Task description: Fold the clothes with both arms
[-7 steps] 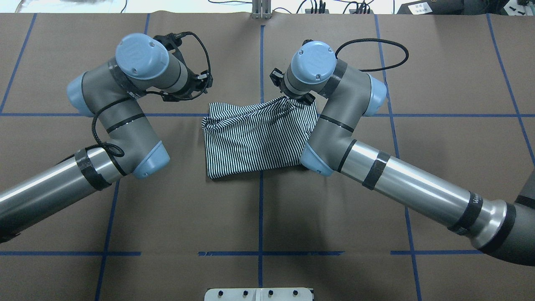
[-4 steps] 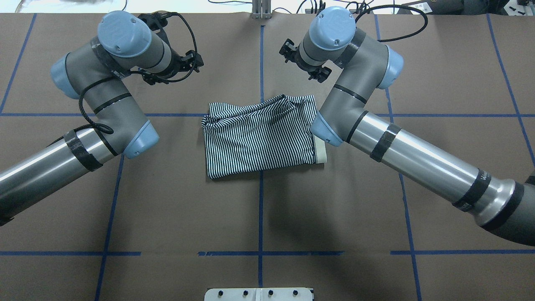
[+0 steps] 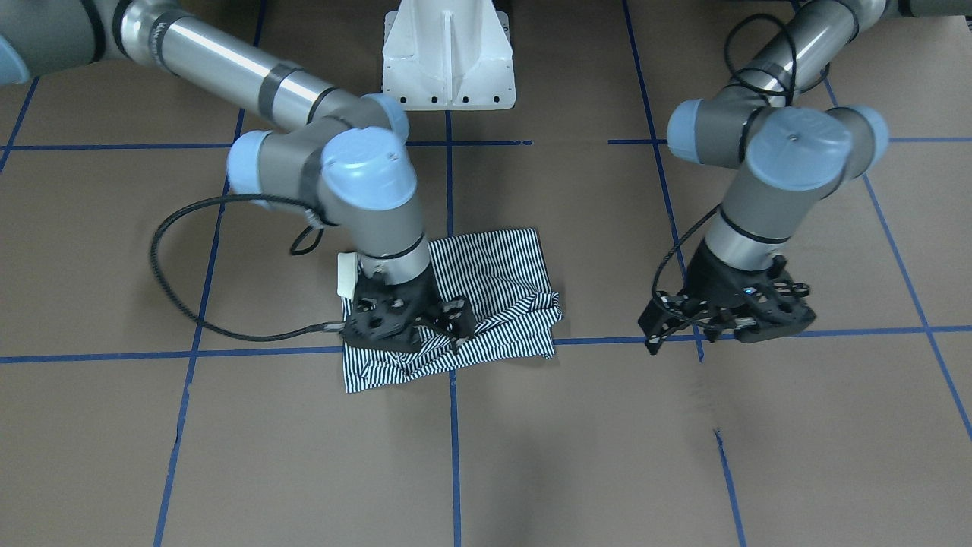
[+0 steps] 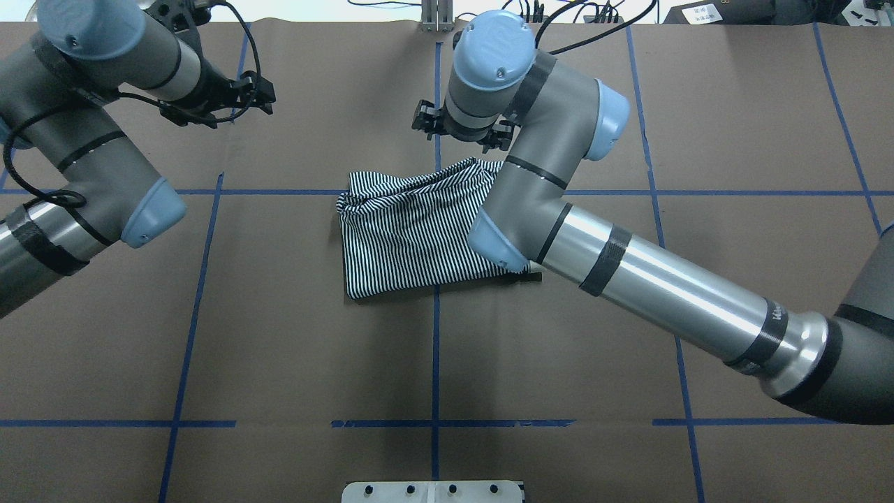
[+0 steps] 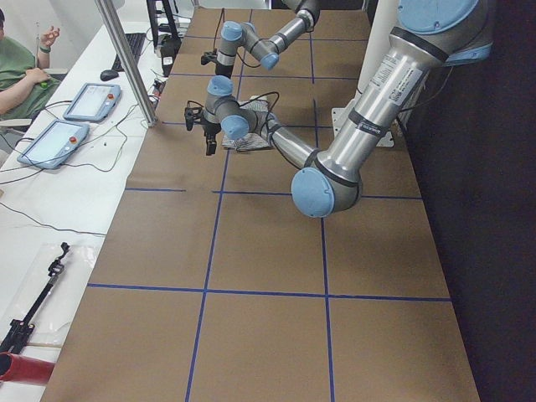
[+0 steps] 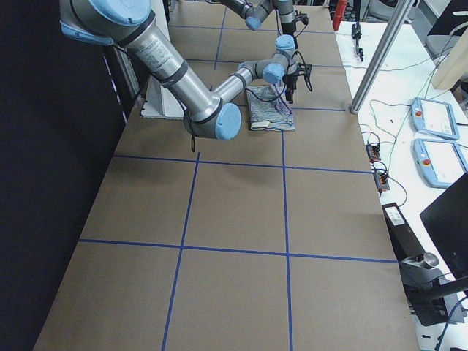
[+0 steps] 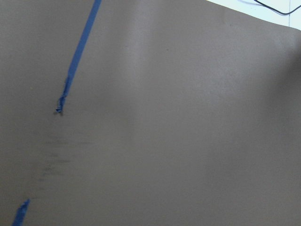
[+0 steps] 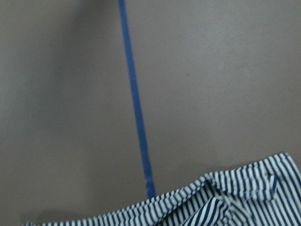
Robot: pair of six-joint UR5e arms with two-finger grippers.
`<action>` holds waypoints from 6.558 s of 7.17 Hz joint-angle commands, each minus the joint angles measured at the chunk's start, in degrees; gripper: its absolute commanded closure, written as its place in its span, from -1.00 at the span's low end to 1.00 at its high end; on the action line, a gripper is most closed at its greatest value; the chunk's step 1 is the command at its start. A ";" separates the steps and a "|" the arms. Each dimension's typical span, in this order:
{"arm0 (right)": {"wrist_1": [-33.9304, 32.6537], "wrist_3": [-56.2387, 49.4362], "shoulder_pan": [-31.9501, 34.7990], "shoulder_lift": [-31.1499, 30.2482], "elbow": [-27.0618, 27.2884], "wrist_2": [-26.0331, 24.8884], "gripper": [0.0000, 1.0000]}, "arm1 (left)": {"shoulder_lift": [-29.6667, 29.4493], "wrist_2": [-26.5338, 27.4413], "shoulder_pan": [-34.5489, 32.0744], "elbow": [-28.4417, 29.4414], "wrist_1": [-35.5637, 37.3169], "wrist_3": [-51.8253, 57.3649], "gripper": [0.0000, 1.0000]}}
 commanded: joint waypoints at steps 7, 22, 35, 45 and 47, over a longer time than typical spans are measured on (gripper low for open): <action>1.68 -20.24 -8.70 8.37 -15.84 -10.20 -1.00 | 3.68 -0.71 -5.04 -1.41 2.36 8.19 -1.00; -6.93 -64.80 36.42 -19.35 -0.55 29.39 -1.00 | 15.27 -15.72 -27.68 -6.24 8.66 51.53 -1.00; -2.89 -81.15 58.34 -57.88 16.57 36.81 -1.00 | 34.01 -14.77 -36.95 -6.94 14.66 77.71 -1.00; -9.40 -69.64 52.48 -59.92 26.61 31.81 -1.00 | 34.01 -14.85 -36.77 -5.54 14.40 77.37 -1.00; -9.31 -69.38 52.39 -59.92 26.08 31.90 -1.00 | 34.01 -16.86 -36.86 -5.54 14.31 65.48 -1.00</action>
